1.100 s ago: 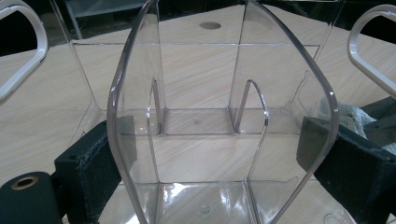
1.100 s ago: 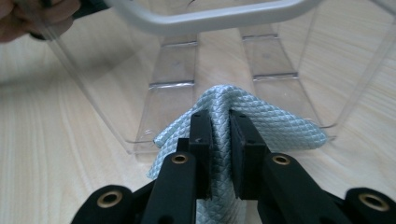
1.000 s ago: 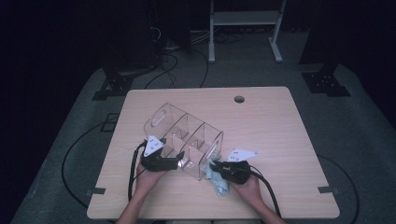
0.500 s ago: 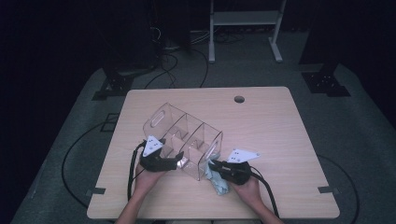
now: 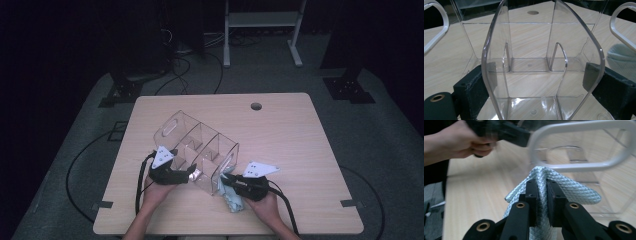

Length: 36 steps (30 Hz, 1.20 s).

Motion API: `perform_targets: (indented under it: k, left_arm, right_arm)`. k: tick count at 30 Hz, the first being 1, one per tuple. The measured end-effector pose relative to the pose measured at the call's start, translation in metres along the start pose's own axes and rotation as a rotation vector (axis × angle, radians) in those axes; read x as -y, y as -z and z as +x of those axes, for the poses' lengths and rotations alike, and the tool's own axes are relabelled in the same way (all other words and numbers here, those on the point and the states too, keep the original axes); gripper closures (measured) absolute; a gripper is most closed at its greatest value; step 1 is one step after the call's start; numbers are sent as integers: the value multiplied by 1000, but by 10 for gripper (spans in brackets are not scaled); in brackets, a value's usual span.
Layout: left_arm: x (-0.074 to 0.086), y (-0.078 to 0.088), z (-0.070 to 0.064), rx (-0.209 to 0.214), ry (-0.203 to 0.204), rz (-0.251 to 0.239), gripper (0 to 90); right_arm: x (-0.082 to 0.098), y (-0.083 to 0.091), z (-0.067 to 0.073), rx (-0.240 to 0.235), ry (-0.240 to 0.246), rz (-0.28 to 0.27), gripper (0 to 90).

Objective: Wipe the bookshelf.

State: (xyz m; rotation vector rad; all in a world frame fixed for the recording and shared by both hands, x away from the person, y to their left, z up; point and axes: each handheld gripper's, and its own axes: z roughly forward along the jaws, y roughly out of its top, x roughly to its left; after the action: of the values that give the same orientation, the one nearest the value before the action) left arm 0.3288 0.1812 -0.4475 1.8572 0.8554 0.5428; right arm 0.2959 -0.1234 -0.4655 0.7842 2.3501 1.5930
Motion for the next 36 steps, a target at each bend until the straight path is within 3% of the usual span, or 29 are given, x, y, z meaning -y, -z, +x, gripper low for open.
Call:
perform_targets:
  k: [2, 7, 9, 12, 17, 19, 22, 24, 26, 29, 31, 36]
  left_arm:
    - [0, 0, 0, -1, -2, -3, 79]
    - [1, 2, 1, 18, -10, 1, 79]
    - [1, 3, 1, 21, -9, 3, 80]
    - [2, 4, 1, 27, -11, 4, 81]
    - [1, 4, 0, 29, -17, 1, 80]
    - [1, 4, 0, 33, -20, 2, 79]
    - [1, 4, 1, 37, -18, -1, 79]
    - [2, 5, 1, 42, -21, 1, 79]
    - [1, 5, 1, 45, -22, 3, 80]
    - [2, 5, 1, 45, -22, 2, 79]
    - [1, 5, 1, 43, -20, -1, 78]
    - [2, 4, 1, 37, -16, -2, 76]
  right_arm:
    - [1, 0, 3, -1, -7, -4, 799]
    - [-2, -2, 23, -45, 53, -5, 799]
    - [-2, -1, 19, -54, 46, -1, 799]
    - [0, 2, 7, -9, 36, 1, 800]
    - [3, 5, -18, 51, -50, -12, 799]
    - [3, 5, -14, 52, -44, -9, 798]
    - [4, 3, -3, 1, -37, 1, 798]
    - [3, 3, 1, -4, -17, 8, 799]
    - [3, 4, -4, 6, -19, 12, 799]
    - [1, 8, -17, 57, -52, 0, 799]
    - [2, 9, -18, 60, -58, -5, 799]
    - [3, 3, 2, 27, -25, 5, 797]
